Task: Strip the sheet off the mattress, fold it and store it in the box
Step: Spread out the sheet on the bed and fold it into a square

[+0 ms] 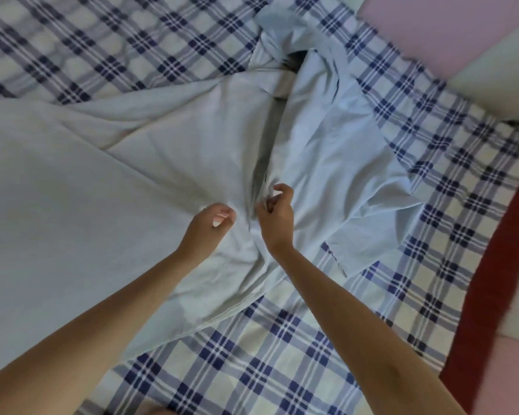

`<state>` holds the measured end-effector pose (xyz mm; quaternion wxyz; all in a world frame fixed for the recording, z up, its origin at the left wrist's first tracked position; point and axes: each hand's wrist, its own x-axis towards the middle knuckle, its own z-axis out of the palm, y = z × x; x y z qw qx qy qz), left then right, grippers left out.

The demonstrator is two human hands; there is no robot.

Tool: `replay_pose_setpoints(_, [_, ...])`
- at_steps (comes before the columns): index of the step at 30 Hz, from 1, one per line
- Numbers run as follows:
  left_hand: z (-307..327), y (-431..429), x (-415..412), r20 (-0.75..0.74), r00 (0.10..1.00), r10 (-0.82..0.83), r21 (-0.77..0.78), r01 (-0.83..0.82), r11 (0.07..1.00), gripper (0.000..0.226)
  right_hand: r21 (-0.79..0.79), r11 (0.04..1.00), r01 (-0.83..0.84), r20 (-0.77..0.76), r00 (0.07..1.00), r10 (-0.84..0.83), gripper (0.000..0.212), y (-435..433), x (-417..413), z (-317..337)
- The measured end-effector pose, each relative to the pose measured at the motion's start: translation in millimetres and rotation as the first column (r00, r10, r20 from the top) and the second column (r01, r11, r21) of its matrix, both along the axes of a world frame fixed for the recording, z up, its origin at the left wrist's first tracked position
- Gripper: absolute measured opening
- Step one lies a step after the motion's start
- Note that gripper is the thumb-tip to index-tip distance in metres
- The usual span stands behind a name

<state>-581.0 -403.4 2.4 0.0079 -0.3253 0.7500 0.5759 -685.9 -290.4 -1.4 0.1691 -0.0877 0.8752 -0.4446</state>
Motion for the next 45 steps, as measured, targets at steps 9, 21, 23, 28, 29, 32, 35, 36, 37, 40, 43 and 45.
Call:
replay_pose_setpoints(9, [16.6,23.1,-116.6,0.08,0.996,-0.03,0.243,0.01,0.97,0.041,-0.194,0.981,-0.01,0.346,0.935,0.078,0.023,18.4,4.7,18.6])
replay_pose_setpoints(21, [26.9,60.1,-133.6,0.522,0.565,-0.639,-0.777,0.625,-0.081,0.039,0.175,0.981,-0.078,-0.496,0.854,0.156,0.048,40.8,-111.8,56.2])
replay_pose_setpoints(23, [19.4,68.2,-131.4,0.573,0.501,-0.648,-0.712,0.696,-0.091,0.039,0.581,0.759,-0.294,-0.283,0.801,0.527,0.057,28.8,-126.9,48.6])
replay_pose_setpoints(28, [8.1,75.6,-102.5,0.401,0.521,-0.753,-0.738,0.672,0.071,0.065,0.82,0.427,-0.381,0.167,0.873,0.458,0.054,36.0,-126.6,9.1])
replay_pose_setpoints(29, [9.5,71.9,-91.1,0.366,0.513,-0.776,-0.709,0.694,0.124,0.065,0.831,0.427,-0.358,0.141,0.876,0.461,0.046,40.7,-122.8,4.4])
replay_pose_setpoints(32, [16.4,61.7,-51.7,0.218,0.777,-0.59,-0.714,0.54,0.446,0.068,0.779,0.549,-0.303,0.102,0.925,0.365,0.038,50.4,-115.6,-6.9])
replay_pose_setpoints(35, [7.2,42.8,-17.6,0.509,0.825,-0.244,-0.444,0.495,0.747,0.092,0.541,0.8,-0.259,0.195,0.964,0.181,0.028,46.8,-130.2,-0.3])
replay_pose_setpoints(36, [0.4,37.7,-8.6,0.624,0.753,-0.21,-0.324,0.493,0.807,0.102,0.364,0.919,-0.153,0.234,0.97,0.068,0.022,45.9,-140.9,8.5])
replay_pose_setpoints(37, [-6.1,32.6,-2.1,0.68,0.706,-0.198,-0.249,0.476,0.843,0.112,0.145,0.989,0.033,0.299,0.951,-0.075,0.018,47.4,-154.0,20.1])
replay_pose_setpoints(40, [-25.6,19.2,13.2,0.729,0.626,-0.275,-0.177,0.562,0.808,0.128,-0.259,0.738,0.623,0.55,0.723,-0.417,0.029,65.9,-181.4,37.2])
replay_pose_setpoints(43, [-23.9,20.3,16.3,0.792,0.498,-0.354,-0.159,0.726,0.669,0.131,-0.068,0.536,0.842,0.631,0.452,-0.63,0.024,95.9,-160.9,17.5])
replay_pose_setpoints(45, [-21.8,20.0,14.3,0.805,0.463,-0.371,-0.14,0.756,0.64,0.137,0.054,0.451,0.891,0.64,0.316,-0.701,0.012,105.4,-138.1,1.3])
